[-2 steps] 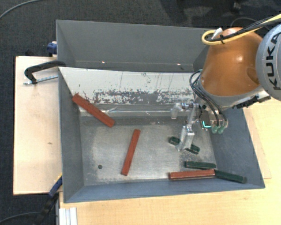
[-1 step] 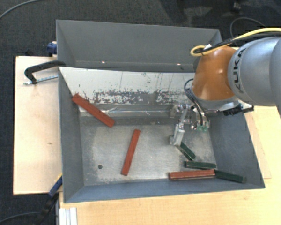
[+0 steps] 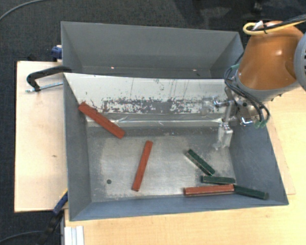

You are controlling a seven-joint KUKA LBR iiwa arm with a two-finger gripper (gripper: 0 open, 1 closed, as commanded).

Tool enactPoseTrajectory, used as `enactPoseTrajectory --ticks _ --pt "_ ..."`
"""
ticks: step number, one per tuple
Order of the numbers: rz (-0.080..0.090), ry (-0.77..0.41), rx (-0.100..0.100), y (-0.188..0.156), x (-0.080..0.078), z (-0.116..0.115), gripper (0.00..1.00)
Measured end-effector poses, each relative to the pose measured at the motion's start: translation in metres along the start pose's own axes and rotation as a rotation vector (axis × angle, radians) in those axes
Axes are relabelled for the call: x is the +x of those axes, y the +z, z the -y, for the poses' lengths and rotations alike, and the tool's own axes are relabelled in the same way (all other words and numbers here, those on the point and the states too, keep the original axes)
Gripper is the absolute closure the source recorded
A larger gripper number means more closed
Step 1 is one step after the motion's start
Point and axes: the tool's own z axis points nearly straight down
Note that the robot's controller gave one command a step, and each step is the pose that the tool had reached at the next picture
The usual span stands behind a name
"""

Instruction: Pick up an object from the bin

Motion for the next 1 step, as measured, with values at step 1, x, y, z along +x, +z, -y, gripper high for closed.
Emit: enactPoseTrajectory --ticks 1 --pt "-0.017 -0.069 -0.009 0.1207 0.0140 -0.0589 0.00"
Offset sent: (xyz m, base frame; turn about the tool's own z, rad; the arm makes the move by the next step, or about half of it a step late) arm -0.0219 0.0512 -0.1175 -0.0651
